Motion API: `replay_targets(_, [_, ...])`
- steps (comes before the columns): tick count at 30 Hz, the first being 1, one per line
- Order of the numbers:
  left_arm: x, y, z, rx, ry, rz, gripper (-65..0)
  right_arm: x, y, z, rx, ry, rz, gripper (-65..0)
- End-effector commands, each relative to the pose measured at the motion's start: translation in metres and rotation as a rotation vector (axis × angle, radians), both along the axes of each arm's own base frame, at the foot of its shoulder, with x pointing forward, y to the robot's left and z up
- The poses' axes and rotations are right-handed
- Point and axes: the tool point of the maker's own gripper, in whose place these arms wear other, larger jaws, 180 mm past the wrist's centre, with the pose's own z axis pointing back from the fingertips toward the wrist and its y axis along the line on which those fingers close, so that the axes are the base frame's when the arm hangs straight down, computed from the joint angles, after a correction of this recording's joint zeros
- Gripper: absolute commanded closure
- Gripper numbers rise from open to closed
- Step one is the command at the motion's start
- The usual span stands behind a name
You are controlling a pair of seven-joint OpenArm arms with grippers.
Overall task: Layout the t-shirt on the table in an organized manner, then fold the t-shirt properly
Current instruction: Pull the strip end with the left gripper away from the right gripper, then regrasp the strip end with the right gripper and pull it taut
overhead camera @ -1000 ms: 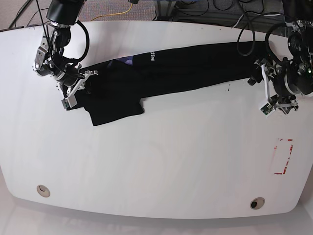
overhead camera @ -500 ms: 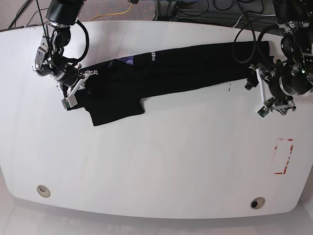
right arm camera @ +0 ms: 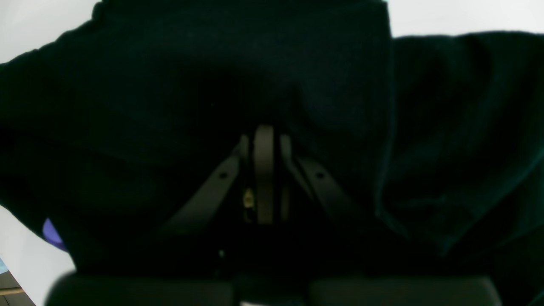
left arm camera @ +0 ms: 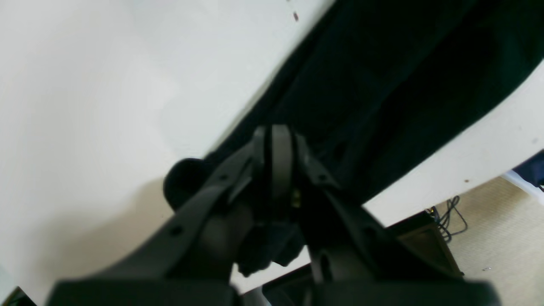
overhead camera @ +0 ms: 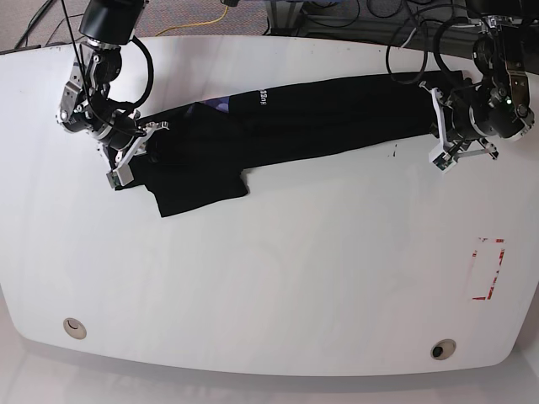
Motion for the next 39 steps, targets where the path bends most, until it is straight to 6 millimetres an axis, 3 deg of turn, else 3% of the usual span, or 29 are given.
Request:
replay_targets(1, [0.001,0.013,0.007,0.033,-0.021,0.018,-0.8,-0.010,-0.009,-0.009,-0.057,0.065,0.015,-1.7])
replay_targets(16, [-0.024,0.038,-0.012,0.143,0.064,0.057,0.0,-0.009,-0.008,-0.008,-0.052,0.063,0.014,-1.7])
replay_targets(28, [-0.044,0.059,-0.082,0.140,0.232,0.118,0.0,-0.010,-0.009,-0.008,-0.051,0.062,0.010,-1.7])
replay_targets(33, [-0.029,0.051,-0.089,0.097,0.210,0.110,0.0,-0.009,-0.009,-0.007,-0.054,0.060,0.009,-1.6])
replay_targets(39, [-0.003,0.055,-0.085,0.085,0.180,0.135,0.0,-0.009,-0.010,-0.007,-0.056,0.058,0.008,-1.6])
